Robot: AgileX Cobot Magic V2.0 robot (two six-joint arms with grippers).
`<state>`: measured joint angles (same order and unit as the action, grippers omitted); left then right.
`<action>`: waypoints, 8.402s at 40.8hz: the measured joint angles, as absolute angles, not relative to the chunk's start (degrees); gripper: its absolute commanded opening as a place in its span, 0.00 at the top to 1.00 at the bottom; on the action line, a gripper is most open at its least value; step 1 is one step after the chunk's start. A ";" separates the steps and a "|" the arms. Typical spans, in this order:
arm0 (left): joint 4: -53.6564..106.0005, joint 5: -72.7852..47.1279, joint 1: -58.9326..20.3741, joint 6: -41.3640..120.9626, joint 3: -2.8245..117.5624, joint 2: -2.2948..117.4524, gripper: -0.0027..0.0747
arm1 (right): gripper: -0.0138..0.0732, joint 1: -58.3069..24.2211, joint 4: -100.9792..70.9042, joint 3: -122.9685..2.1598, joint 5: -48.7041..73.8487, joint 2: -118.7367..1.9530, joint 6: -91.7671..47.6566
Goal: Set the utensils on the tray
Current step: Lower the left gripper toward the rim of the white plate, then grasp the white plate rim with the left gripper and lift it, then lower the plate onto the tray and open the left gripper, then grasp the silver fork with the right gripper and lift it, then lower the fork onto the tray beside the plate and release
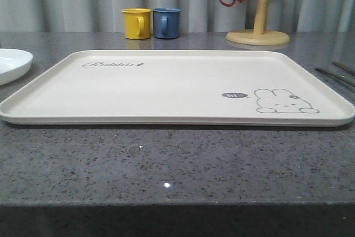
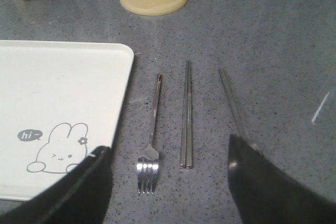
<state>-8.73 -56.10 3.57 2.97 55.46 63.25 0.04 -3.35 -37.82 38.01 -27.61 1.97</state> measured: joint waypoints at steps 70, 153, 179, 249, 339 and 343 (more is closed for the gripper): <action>35.86 -57.11 21.36 30.84 76.89 90.76 0.99 | 0.27 0.04 -3.35 -37.82 38.01 -27.61 1.97; -2.65 -57.84 -44.67 4.19 65.99 60.40 0.46 | 0.27 0.04 -3.35 -37.82 38.01 -27.61 1.97; -3.61 -52.39 -44.87 0.00 47.63 38.14 0.46 | 0.27 -0.92 -4.65 -43.66 50.46 -36.35 0.00; -3.66 -52.27 -44.87 0.00 47.42 38.14 0.46 | 0.67 -4.54 -2.86 -71.08 59.82 -94.31 0.58; -3.66 -52.27 -44.87 0.00 47.42 38.14 0.46 | 0.51 -28.82 2.48 -89.75 65.31 -101.72 28.04; -3.66 -52.27 -44.87 0.00 47.42 38.14 0.46 | 0.51 -28.82 4.42 -89.75 67.56 -97.03 24.41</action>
<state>-3.66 -52.27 -44.87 0.00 47.42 38.14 -28.82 4.42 -89.75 67.56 -97.03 24.41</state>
